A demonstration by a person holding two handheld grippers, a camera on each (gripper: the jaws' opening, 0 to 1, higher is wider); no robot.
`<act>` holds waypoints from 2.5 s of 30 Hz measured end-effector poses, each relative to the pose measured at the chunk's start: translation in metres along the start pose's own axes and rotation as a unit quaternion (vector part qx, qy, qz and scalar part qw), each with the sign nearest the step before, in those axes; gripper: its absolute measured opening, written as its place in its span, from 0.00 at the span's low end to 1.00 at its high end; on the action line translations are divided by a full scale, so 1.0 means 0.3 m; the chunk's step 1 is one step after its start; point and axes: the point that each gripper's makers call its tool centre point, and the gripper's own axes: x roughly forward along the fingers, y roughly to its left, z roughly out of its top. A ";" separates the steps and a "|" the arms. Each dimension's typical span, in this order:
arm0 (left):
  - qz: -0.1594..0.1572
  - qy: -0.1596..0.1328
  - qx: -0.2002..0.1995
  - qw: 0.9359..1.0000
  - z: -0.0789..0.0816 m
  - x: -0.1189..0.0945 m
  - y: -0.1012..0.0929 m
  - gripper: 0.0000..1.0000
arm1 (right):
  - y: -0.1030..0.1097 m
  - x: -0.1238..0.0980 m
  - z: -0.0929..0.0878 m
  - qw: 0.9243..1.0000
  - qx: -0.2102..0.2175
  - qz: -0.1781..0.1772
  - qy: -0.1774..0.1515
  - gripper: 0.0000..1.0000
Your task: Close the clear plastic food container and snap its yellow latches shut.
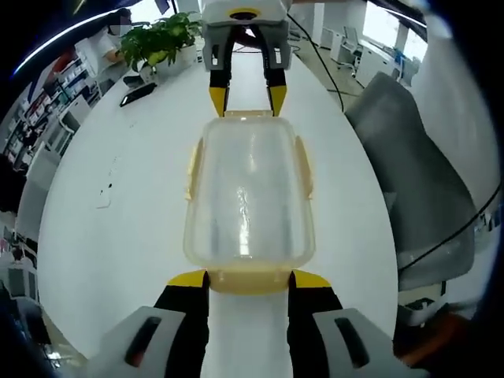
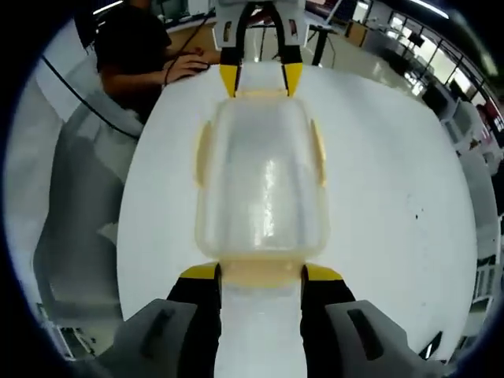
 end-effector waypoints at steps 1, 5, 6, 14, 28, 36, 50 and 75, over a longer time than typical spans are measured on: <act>0.000 -0.001 0.002 1.000 0.013 0.011 0.001 0.32 | 0.002 -0.003 -0.015 1.000 0.002 -0.001 0.001 0.35; 0.001 -0.003 0.009 1.000 0.048 0.046 0.003 0.32 | 0.004 -0.011 -0.057 1.000 0.003 -0.003 0.004 0.35; 0.001 -0.004 0.009 1.000 0.053 0.052 0.004 0.32 | 0.003 -0.012 -0.065 1.000 0.004 -0.003 0.005 0.35; 0.006 -0.002 0.013 1.000 0.079 0.102 0.012 0.32 | 0.000 -0.009 -0.112 1.000 0.003 -0.008 0.008 0.35; 0.006 -0.009 0.016 1.000 0.131 0.168 0.014 0.32 | -0.003 0.000 -0.196 1.000 0.003 -0.009 0.015 0.36; 0.005 -0.006 0.018 1.000 0.131 0.184 0.021 0.32 | -0.011 0.009 -0.207 1.000 0.005 -0.009 0.011 0.36; 0.005 -0.010 0.008 1.000 0.132 0.190 0.021 0.32 | -0.025 0.000 -0.211 1.000 -0.004 -0.005 0.016 0.36; 0.011 -0.010 0.010 1.000 0.128 0.194 0.021 0.35 | -0.039 0.014 -0.230 1.000 0.007 -0.004 0.029 0.37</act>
